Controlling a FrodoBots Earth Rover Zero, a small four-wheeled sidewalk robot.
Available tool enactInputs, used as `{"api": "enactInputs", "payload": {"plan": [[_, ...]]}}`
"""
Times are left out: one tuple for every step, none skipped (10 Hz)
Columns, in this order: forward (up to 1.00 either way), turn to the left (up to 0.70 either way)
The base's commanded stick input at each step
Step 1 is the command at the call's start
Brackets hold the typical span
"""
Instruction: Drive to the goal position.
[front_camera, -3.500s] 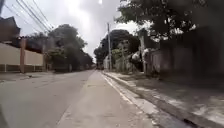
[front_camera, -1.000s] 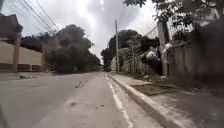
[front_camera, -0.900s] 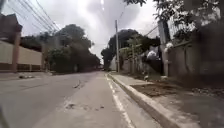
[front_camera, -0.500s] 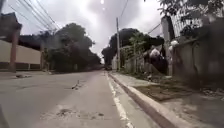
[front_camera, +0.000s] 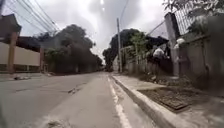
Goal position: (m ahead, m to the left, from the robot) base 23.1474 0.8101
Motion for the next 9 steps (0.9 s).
{"api": "enactInputs", "payload": {"plan": [[0.7, 0.0], [0.7, 0.0], [0.7, 0.0], [0.7, 0.0], [0.7, 0.0], [0.7, 0.0], [0.7, 0.0], [0.7, 0.0], [0.7, 0.0]]}}
